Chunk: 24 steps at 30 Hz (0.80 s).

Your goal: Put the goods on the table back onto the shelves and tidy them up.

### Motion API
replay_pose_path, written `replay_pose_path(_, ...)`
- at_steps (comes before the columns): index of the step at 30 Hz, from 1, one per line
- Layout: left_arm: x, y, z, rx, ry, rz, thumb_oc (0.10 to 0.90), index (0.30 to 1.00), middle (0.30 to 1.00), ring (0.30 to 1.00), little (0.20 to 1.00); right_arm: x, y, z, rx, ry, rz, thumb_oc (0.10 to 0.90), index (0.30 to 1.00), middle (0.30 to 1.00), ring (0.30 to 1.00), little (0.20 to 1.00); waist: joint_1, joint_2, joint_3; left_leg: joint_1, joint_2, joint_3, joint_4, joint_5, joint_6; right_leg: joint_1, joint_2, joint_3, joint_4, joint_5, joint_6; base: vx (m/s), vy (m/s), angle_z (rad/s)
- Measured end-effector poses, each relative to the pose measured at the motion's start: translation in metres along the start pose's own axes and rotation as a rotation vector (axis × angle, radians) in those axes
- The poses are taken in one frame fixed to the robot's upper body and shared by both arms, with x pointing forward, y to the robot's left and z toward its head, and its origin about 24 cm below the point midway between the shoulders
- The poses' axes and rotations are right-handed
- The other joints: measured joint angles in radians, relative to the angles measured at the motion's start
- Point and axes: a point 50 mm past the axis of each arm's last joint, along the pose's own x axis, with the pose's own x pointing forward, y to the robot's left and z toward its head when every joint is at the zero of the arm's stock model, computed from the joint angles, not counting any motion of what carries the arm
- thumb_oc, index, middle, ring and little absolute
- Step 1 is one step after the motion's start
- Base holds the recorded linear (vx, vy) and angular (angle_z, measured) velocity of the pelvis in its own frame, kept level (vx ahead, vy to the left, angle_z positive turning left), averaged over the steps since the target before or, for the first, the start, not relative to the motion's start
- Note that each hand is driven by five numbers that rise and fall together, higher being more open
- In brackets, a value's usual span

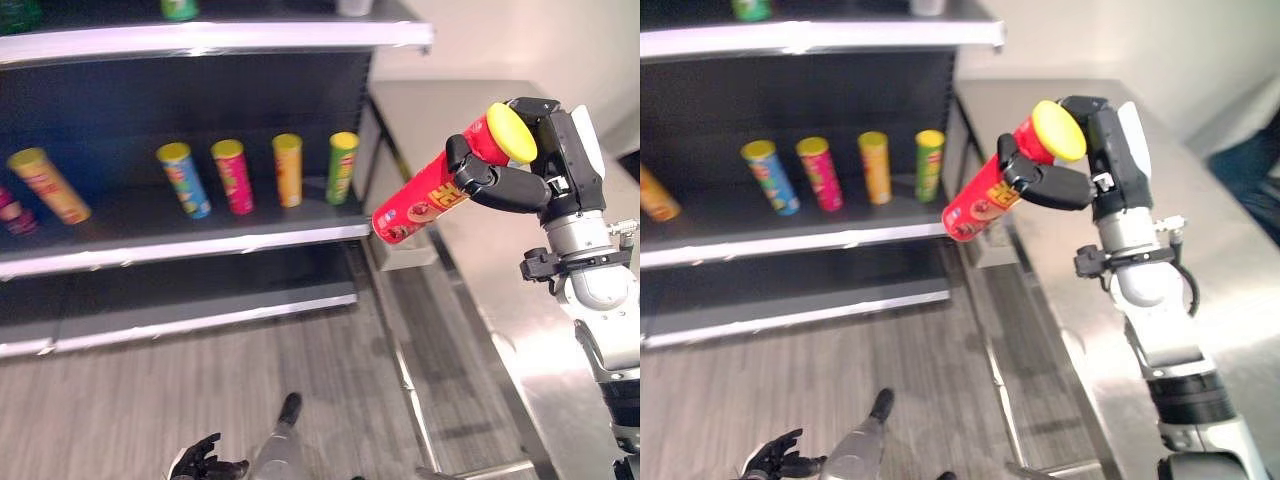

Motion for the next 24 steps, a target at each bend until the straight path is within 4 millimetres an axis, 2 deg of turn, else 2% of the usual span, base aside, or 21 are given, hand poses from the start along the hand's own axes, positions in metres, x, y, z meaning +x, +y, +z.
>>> replay_pose_path(1,-0.001,0.008,-0.009,0.000,0.049,0.026,0.800,0.900,0.900,0.900,0.900,-0.001,0.008,0.003,0.007,-0.012,0.041,0.400,0.300,0.300,0.300,0.300,-0.037,-0.045,0.024,0.011,0.028,0.003,0.075,-0.056,-0.042,0.003,-0.053,-0.032,0.009,0.011,0.016,-0.15,0.248,0.78)
replay_pose_path(2,-0.002,0.009,-0.015,0.002,0.068,0.028,0.800,0.900,0.900,0.900,0.900,0.000,0.008,0.005,0.000,-0.020,0.051,0.400,0.300,0.300,0.300,0.300,-0.059,-0.043,0.024,0.027,0.081,0.007,0.095,-0.075,-0.067,0.010,-0.061,-0.052,0.009,0.014,0.019,-0.10,0.179,0.92)
replay_pose_path(4,-0.006,0.007,-0.025,-0.001,0.097,0.028,0.800,0.900,0.900,0.900,0.900,-0.001,0.009,0.006,-0.014,-0.027,0.055,0.400,0.300,0.300,0.300,0.300,-0.108,-0.015,0.014,0.137,0.226,0.039,0.060,-0.085,-0.097,0.036,-0.070,-0.082,0.009,0.025,0.044,-0.09,0.351,0.64)
replay_pose_path(5,-0.003,0.002,-0.020,0.020,0.091,0.014,0.800,0.900,0.900,0.900,0.900,-0.006,0.003,0.007,-0.038,-0.024,0.045,0.400,0.300,0.300,0.300,0.300,-0.123,-0.005,0.013,0.167,0.255,0.034,0.050,-0.086,-0.106,0.038,-0.093,-0.083,0.021,0.034,0.060,-0.12,0.543,0.71)
replay_pose_path(7,-0.008,0.000,-0.037,0.070,0.154,0.010,0.800,0.900,0.900,0.900,0.900,-0.008,0.001,0.006,-0.079,-0.015,0.059,0.400,0.300,0.300,0.300,0.300,-0.171,0.043,-0.012,0.216,0.274,0.084,-0.013,0.007,-0.082,0.049,-0.132,-0.096,0.033,0.057,0.100,-0.05,0.511,0.59)
replay_pose_path(8,-0.009,-0.004,-0.041,0.066,0.166,-0.003,0.800,0.900,0.900,0.900,0.900,-0.009,0.001,0.006,-0.103,-0.012,0.066,0.400,0.300,0.300,0.300,0.300,-0.181,0.066,-0.025,0.244,0.242,0.103,-0.055,-0.061,-0.124,0.048,-0.174,-0.089,0.040,0.080,0.136,-0.03,0.606,0.60)
replay_pose_path(9,-0.006,-0.005,-0.034,0.080,0.152,-0.006,0.800,0.900,0.900,0.900,0.900,-0.013,0.001,0.006,-0.093,-0.005,0.056,0.400,0.300,0.300,0.300,0.300,-0.198,0.062,-0.024,0.250,0.186,0.106,-0.081,-0.121,-0.114,0.054,-0.230,-0.091,0.054,0.099,0.157,-0.05,0.504,0.70)
replay_pose_path(10,-0.004,0.003,-0.027,0.117,0.135,0.010,0.800,0.900,0.900,0.900,0.900,-0.020,0.009,0.000,-0.054,0.018,0.054,0.400,0.300,0.300,0.300,0.300,-0.200,0.021,-0.023,0.240,0.114,0.088,-0.076,-0.115,-0.086,0.039,-0.296,-0.103,0.089,0.125,0.148,-0.05,0.645,1.27)
replay_pose_path(11,0.004,0.008,0.006,0.150,0.024,0.015,0.800,0.900,0.900,0.900,0.900,-0.035,0.027,-0.014,0.015,0.091,0.076,0.400,0.300,0.300,0.300,0.300,-0.170,0.008,-0.031,0.176,0.021,0.084,-0.010,-0.140,0.007,0.015,-0.411,-0.141,0.172,0.264,0.088,0.00,0.592,1.04)
replay_pose_path(12,0.005,0.007,0.014,0.162,-0.010,0.010,0.800,0.900,0.900,0.900,0.900,-0.036,0.030,-0.015,0.019,0.099,0.090,0.400,0.300,0.300,0.300,0.300,-0.166,0.012,-0.033,0.175,0.006,0.088,-0.013,-0.141,0.024,0.006,-0.430,-0.142,0.189,0.292,0.082,0.05,0.537,0.85)
replay_pose_path(13,0.006,0.015,0.044,0.194,-0.131,0.023,0.800,0.900,0.900,0.900,0.900,-0.037,0.049,-0.013,0.032,0.092,0.159,0.400,0.300,0.300,0.300,0.300,-0.115,-0.004,-0.041,0.175,-0.072,0.095,-0.019,-0.160,0.078,-0.040,-0.510,-0.122,0.231,0.420,0.131,0.05,0.554,0.19)
replay_pose_path(14,0.006,0.022,0.047,0.184,-0.140,0.045,0.800,0.900,0.900,0.900,0.900,-0.038,0.059,-0.008,0.047,0.072,0.193,0.400,0.300,0.300,0.300,0.300,-0.110,-0.012,-0.046,0.181,-0.093,0.095,-0.019,-0.167,0.090,-0.041,-0.541,-0.109,0.245,0.458,0.092,0.02,0.354,0.52)
replay_pose_path(15,0.005,0.041,0.055,0.189,-0.155,0.112,0.800,0.900,0.900,0.900,0.900,-0.037,0.075,-0.007,0.081,0.063,0.219,0.400,0.300,0.300,0.300,0.300,-0.133,-0.058,-0.043,0.052,-0.138,0.122,0.223,-0.267,0.178,-0.046,-0.583,-0.008,0.297,0.529,0.009,-0.07,0.384,0.76)
replay_pose_path(16,0.004,0.048,0.058,0.216,-0.163,0.123,0.800,0.900,0.900,0.900,0.900,-0.036,0.075,-0.006,0.068,0.059,0.227,0.400,0.300,0.300,0.300,0.300,-0.160,-0.081,-0.064,0.030,-0.178,0.138,0.122,-0.262,0.244,-0.081,-0.613,0.061,0.348,0.525,0.013,-0.05,0.233,0.55)
replay_pose_path(17,0.005,0.050,0.056,0.217,-0.142,0.135,0.800,0.900,0.900,0.900,0.900,-0.033,0.076,-0.006,0.045,0.047,0.243,0.400,0.300,0.300,0.300,0.300,-0.151,-0.087,-0.066,0.119,-0.197,0.132,-0.052,-0.111,0.232,-0.147,-0.596,0.153,0.387,0.352,0.180,-0.02,0.179,0.24)
replay_pose_path(18,0.005,0.048,0.055,0.210,-0.132,0.144,0.800,0.900,0.900,0.900,0.900,-0.031,0.071,-0.003,-0.020,0.025,0.273,0.400,0.300,0.300,0.300,0.300,-0.168,-0.050,-0.054,0.125,-0.158,0.119,-0.089,-0.087,0.234,-0.199,-0.477,0.221,0.393,0.149,0.252,0.03,0.052,-0.11)
replay_pose_path(19,0.005,0.046,0.052,0.201,-0.127,0.135,0.800,0.900,0.900,0.900,0.900,-0.030,0.067,-0.002,-0.071,0.023,0.293,0.400,0.300,0.300,0.300,0.300,-0.175,-0.028,-0.038,0.133,-0.130,0.112,-0.091,-0.085,0.231,-0.239,-0.371,0.250,0.373,0.060,0.267,-0.01,0.044,0.04)
replay_pose_path(20,0.005,0.043,0.046,0.196,-0.115,0.128,0.800,0.900,0.900,0.900,0.900,-0.031,0.065,-0.004,-0.117,0.031,0.316,0.400,0.300,0.300,0.300,0.300,-0.187,-0.026,-0.037,0.146,-0.123,0.113,-0.094,-0.085,0.231,-0.271,-0.288,0.245,0.356,0.015,0.245,0.00,0.000,0.00)
replay_pose_path(22,0.005,0.031,0.037,0.171,-0.099,0.103,0.800,0.900,0.900,0.900,0.900,-0.030,0.064,-0.005,-0.150,0.030,0.329,0.400,0.300,0.300,0.300,0.300,-0.215,-0.036,-0.036,0.174,-0.129,0.099,-0.114,-0.085,0.225,-0.343,-0.117,0.253,0.337,-0.013,0.176,0.03,-0.021,0.17)
replay_pose_path(23,0.005,0.027,0.036,0.166,-0.102,0.091,0.800,0.900,0.900,0.900,0.900,-0.030,0.065,-0.005,-0.156,0.028,0.339,0.400,0.300,0.300,0.300,0.300,-0.220,-0.043,-0.036,0.177,-0.137,0.098,-0.116,-0.086,0.218,-0.358,-0.086,0.266,0.324,-0.016,0.156,0.04,-0.037,0.32)
replay_pose_path(24,0.005,0.018,0.035,0.165,-0.102,0.062,0.800,0.900,0.900,0.900,0.900,-0.031,0.067,-0.004,-0.176,0.022,0.361,0.400,0.300,0.300,0.300,0.300,-0.224,-0.053,-0.038,0.179,-0.159,0.080,-0.120,-0.095,0.208,-0.340,-0.063,0.301,0.266,0.025,0.091,0.09,-0.098,0.26)
